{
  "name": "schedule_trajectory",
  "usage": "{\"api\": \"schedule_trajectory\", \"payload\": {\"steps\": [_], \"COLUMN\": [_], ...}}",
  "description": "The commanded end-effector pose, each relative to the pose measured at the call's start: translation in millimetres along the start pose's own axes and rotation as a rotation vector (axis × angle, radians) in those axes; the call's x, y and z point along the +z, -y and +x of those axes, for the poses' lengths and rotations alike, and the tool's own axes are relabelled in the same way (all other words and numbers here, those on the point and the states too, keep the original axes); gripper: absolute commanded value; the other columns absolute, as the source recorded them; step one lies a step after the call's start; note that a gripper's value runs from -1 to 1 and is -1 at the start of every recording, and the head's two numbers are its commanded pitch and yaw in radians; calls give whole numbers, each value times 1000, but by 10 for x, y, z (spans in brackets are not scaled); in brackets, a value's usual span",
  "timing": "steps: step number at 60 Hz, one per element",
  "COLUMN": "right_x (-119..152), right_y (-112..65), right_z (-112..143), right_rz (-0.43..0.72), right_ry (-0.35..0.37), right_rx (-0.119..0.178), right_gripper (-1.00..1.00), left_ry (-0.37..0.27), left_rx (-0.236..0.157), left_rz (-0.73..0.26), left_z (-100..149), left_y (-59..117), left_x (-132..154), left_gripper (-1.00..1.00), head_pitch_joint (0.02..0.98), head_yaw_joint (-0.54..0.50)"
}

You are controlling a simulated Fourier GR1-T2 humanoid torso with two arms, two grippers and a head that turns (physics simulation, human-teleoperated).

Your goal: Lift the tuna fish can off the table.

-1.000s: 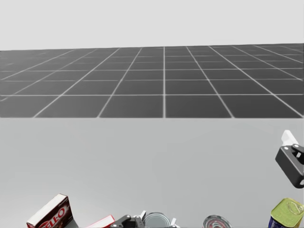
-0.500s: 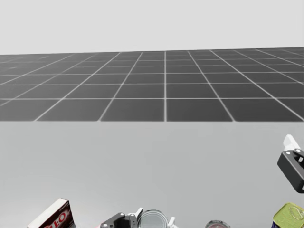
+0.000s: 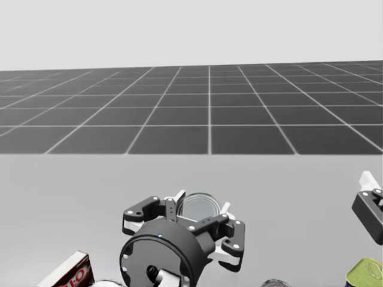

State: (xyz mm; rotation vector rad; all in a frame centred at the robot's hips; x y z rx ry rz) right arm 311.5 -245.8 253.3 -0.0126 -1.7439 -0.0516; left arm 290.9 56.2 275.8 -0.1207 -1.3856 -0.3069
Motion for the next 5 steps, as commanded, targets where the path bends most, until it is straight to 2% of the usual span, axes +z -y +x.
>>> {"api": "schedule_trajectory", "payload": {"steps": [1,5], "right_x": [-1,-1], "right_y": [2,2], "right_z": [1,0], "right_rz": [0,0], "right_ry": [0,0], "right_rx": [1,1], "right_gripper": [-1000,-1000], "left_ry": [67,106], "left_rx": [-40,-52], "left_rz": [-115,-108], "left_z": [458,609], "left_y": [96,67], "left_x": [-5,17], "left_gripper": [1000,1000], "head_pitch_joint": [411,413], "head_yaw_joint": [66,66]}}
